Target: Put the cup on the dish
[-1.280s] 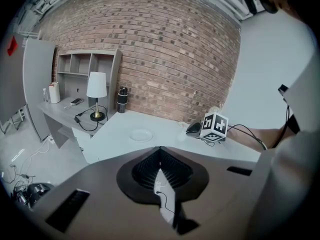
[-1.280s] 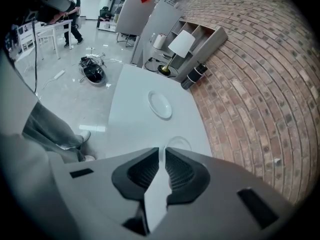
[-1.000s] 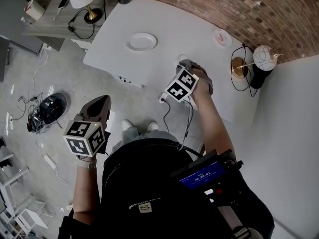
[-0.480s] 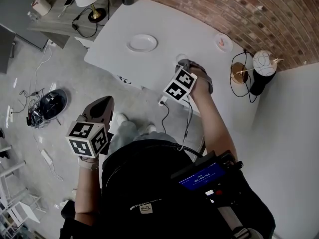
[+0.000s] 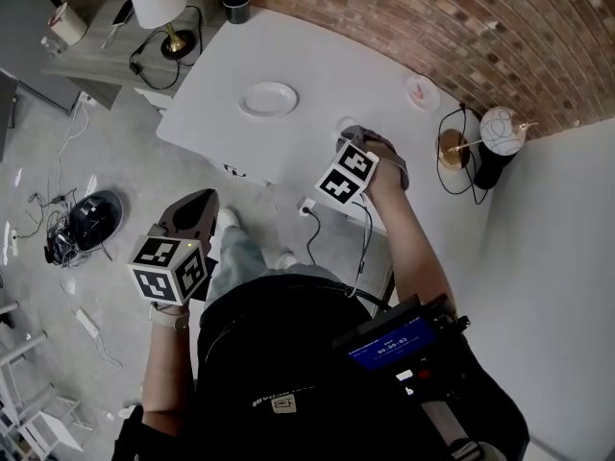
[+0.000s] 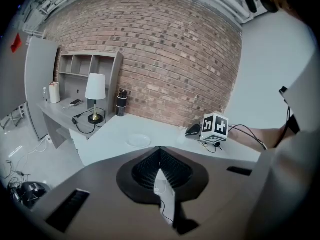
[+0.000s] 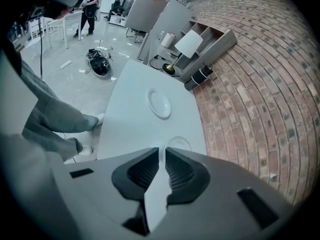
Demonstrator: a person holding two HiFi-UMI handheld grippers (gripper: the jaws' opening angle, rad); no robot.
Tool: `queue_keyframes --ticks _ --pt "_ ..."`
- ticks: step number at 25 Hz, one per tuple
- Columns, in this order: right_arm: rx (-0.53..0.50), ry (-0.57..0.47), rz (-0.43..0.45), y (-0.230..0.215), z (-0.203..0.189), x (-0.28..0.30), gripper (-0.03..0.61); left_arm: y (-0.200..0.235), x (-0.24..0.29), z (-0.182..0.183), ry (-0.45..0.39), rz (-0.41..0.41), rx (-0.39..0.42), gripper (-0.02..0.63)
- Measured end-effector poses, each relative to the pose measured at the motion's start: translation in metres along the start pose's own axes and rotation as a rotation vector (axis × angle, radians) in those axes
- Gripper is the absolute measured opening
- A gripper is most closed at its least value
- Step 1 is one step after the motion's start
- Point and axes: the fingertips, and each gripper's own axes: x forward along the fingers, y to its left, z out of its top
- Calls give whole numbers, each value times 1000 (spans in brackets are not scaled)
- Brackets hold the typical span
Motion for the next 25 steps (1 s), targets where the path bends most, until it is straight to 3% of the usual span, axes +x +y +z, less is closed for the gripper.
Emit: queue_keyframes --ticks 25 --pt "149 127 -22 -47 79 44 44 143 68 83 67 -152 68 6"
